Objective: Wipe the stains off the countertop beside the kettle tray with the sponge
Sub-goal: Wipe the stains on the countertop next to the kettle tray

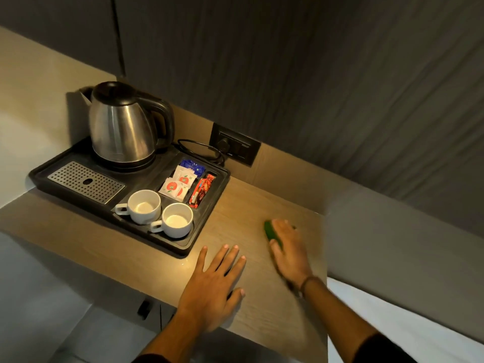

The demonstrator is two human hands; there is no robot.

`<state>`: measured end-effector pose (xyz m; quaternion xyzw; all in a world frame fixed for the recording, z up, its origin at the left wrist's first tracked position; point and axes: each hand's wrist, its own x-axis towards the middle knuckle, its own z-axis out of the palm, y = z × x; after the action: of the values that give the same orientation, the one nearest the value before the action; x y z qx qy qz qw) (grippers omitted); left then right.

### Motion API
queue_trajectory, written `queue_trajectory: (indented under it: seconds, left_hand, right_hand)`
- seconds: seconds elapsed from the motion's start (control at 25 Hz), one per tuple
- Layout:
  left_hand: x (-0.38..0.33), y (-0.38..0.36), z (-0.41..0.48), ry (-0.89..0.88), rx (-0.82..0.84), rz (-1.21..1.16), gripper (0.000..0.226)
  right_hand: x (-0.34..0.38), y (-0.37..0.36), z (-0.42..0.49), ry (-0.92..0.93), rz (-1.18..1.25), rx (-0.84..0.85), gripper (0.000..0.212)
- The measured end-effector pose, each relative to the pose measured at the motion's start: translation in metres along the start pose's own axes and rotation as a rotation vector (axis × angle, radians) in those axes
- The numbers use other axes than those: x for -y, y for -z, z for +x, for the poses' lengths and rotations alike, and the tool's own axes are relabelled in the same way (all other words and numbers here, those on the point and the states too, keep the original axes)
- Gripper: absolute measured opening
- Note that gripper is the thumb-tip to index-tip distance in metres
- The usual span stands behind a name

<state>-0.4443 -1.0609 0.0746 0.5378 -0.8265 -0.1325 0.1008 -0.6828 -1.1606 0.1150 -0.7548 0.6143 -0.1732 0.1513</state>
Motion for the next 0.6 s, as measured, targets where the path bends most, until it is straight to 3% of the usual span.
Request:
queue_trajectory:
  seconds: [0.12,0.2,0.32,0.36,0.48,0.6]
  left_hand:
    - [0.000,0.000,0.000,-0.006,-0.017,0.009,0.072]
    - [0.000,0.001,-0.002,-0.015,-0.024,0.028,0.071]
    - [-0.001,0.003,-0.002,-0.015,-0.007,0.041,0.071]
    - [-0.002,0.003,-0.003,-0.014,-0.006,0.047,0.071]
    - [-0.002,0.005,-0.003,-0.022,-0.004,0.055,0.071]
    - [-0.002,0.007,-0.004,-0.021,0.011,0.065,0.072]
  right_hand:
    - [-0.004,-0.011,-0.079,0.247,-0.049,0.157,0.061]
    - [-0.017,0.005,-0.090,0.192,-0.053,0.134,0.060]
    - [-0.004,0.017,-0.066,-0.103,-0.032,0.010,0.057]
    - [0.008,0.012,-0.069,-0.127,-0.023,0.003,0.058]
    - [0.028,-0.009,-0.122,0.071,-0.034,0.095,0.062]
    - [0.013,-0.005,-0.155,0.006,-0.063,0.066,0.062]
